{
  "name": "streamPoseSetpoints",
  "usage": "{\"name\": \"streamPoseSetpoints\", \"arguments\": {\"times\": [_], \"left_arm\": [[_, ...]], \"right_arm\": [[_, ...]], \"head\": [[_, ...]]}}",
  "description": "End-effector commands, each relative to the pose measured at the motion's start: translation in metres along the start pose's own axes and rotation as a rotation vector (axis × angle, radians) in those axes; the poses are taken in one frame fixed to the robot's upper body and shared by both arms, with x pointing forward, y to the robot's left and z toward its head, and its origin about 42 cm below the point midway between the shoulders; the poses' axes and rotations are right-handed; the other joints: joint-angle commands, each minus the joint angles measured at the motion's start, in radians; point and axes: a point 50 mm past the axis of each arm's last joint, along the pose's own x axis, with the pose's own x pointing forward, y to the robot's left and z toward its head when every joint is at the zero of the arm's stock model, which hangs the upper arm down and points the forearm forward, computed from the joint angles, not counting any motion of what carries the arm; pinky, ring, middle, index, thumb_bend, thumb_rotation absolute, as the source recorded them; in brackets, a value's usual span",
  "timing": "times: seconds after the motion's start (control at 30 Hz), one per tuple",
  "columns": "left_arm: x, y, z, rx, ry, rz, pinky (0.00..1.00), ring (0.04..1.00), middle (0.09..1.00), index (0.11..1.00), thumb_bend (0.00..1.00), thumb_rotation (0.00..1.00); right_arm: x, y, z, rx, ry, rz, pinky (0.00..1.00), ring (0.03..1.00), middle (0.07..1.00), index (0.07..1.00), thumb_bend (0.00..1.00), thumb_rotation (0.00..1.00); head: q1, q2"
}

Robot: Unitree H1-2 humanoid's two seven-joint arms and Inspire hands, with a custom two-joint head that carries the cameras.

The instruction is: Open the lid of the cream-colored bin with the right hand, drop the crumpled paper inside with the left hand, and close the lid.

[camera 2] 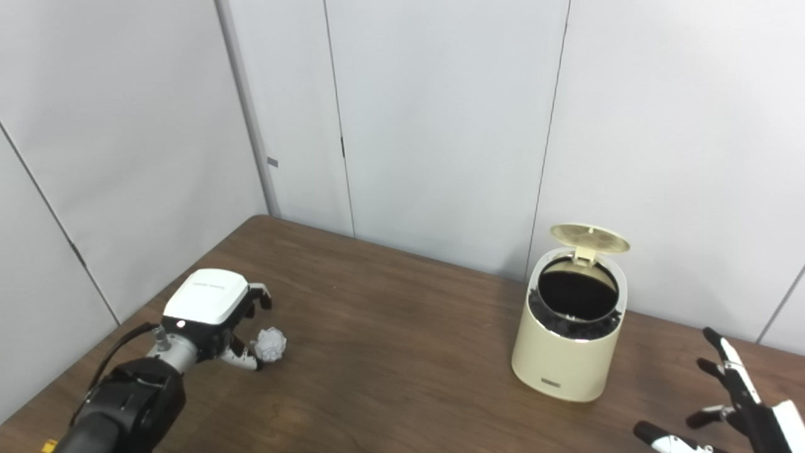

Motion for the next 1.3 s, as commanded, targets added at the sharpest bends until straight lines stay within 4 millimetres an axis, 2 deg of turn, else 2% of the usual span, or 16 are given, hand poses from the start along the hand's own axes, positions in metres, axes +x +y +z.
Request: {"name": "streamPoseSetpoints", "arguments": {"times": [0.0,0.07,0.17,0.4,0.47,0.67,0.77,0.83,0.93,1.1,1.27], "left_arm": [[0.006,0.007,-0.001,0.031,-0.003,0.077,0.39,0.498,0.553,0.671,0.89,0.14],[0.007,0.003,0.0,0.039,-0.005,0.078,0.38,0.496,0.568,0.669,0.9,0.14],[0.009,-0.001,0.002,0.042,-0.007,0.075,0.39,0.521,0.594,0.669,0.89,0.15],[0.013,-0.014,0.0,0.049,0.014,0.03,0.38,0.517,0.563,0.672,0.87,0.16],[0.014,-0.017,0.0,0.054,0.025,0.015,0.39,0.536,0.592,0.676,0.87,0.18],[0.017,-0.032,-0.002,0.075,0.036,-0.01,0.43,0.564,0.651,0.675,0.88,0.16],[0.018,-0.036,-0.003,0.091,0.034,-0.012,0.43,0.563,0.649,0.673,0.88,0.15],[0.018,-0.038,-0.003,0.092,0.033,-0.014,0.42,0.558,0.642,0.672,0.88,0.15],[0.019,-0.04,-0.003,0.089,0.039,-0.033,0.43,0.57,0.644,0.677,0.87,0.15],[0.019,-0.045,-0.003,0.094,0.033,-0.046,0.45,0.573,0.636,0.678,0.85,0.15],[0.02,-0.052,-0.001,0.084,0.027,-0.061,0.42,0.544,0.609,0.671,0.87,0.16]], "right_arm": [[0.005,-0.009,0.015,-0.012,-0.069,-0.022,0.47,0.906,0.992,0.971,0.83,0.44],[0.005,-0.009,0.015,-0.015,-0.067,-0.022,0.49,0.903,0.991,0.969,0.82,0.43],[0.005,-0.009,0.015,-0.015,-0.073,-0.019,0.55,0.92,0.997,0.974,0.83,0.47],[0.003,-0.009,0.016,-0.018,-0.071,-0.02,0.54,0.908,0.997,0.977,0.83,0.47],[0.002,-0.009,0.017,-0.026,-0.07,-0.018,0.54,0.909,1.0,0.985,0.82,0.47],[0.001,-0.009,0.017,-0.025,-0.069,-0.019,0.6,0.908,1.0,0.986,0.81,0.46],[0.0,-0.01,0.017,-0.025,-0.066,-0.018,0.48,0.908,1.0,0.983,0.82,0.46],[-0.001,-0.01,0.017,-0.03,-0.067,-0.017,0.45,0.91,1.0,0.988,0.82,0.47],[-0.001,-0.01,0.016,-0.033,-0.066,-0.016,0.52,0.907,1.0,0.987,0.81,0.48],[0.0,-0.01,0.016,-0.037,-0.066,-0.015,0.58,0.909,1.0,0.985,0.81,0.48],[0.0,-0.011,0.019,-0.035,-0.067,-0.013,0.59,0.916,1.0,0.988,0.81,0.49]], "head": [[0.001,0.001],[0.001,0.001],[-0.003,0.004],[-0.009,0.008],[-0.012,0.01],[-0.012,0.017],[-0.012,0.019],[-0.012,0.02],[-0.012,0.022],[-0.012,0.022],[-0.016,0.033]]}}
